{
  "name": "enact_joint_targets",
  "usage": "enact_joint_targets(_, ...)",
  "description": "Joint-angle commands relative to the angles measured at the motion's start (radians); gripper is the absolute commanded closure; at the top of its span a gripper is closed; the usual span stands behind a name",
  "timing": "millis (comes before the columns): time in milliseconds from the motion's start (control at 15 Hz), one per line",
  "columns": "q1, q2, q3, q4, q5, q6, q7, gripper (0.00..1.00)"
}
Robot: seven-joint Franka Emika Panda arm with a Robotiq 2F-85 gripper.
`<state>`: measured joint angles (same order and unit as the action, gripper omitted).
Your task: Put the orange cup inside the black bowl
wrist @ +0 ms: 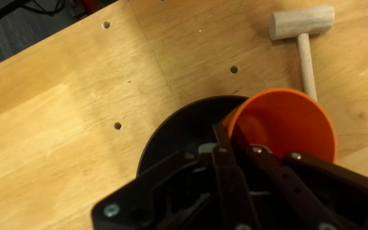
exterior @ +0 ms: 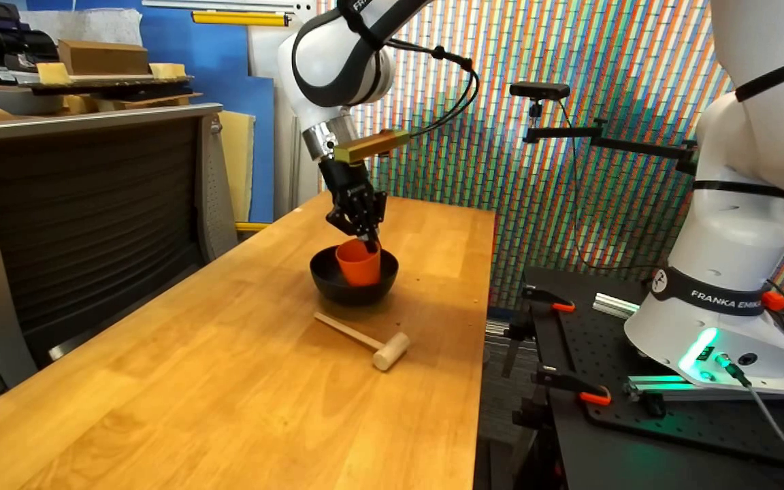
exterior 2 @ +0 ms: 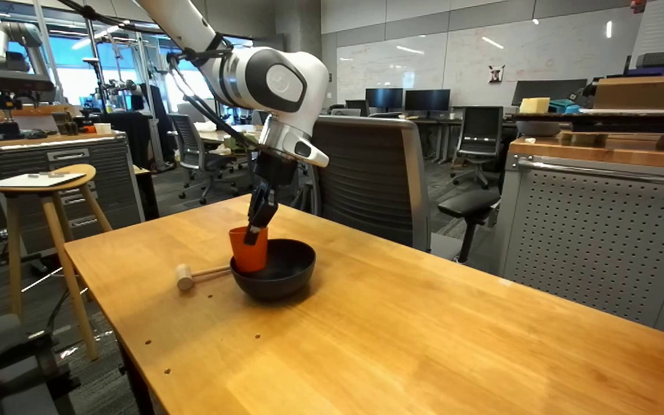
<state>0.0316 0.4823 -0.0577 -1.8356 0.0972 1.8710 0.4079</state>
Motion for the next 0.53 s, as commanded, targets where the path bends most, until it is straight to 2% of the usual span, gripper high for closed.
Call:
enact_joint_targets(0,-0.019,0.03,0.003,0.0,0.034,0.046,-0.034,0.99)
enact_joint_targets(67,-0.022,0.035,-0.001,-0.002,0.033,0.062,-0.036,0.99)
enact_joint_targets(133,-0.028,0.029,-0.001,-0.009,0.04,0.07,-0.044,0.69)
enact_joint_targets(267,-0.032,0.004,-0.009,-0.027,0.031,0.085,-0.039,0.62)
enact_joint_targets(467,-0.033,-0.098,-0.022,-0.076,0.001,0.104,-0.05,0.39)
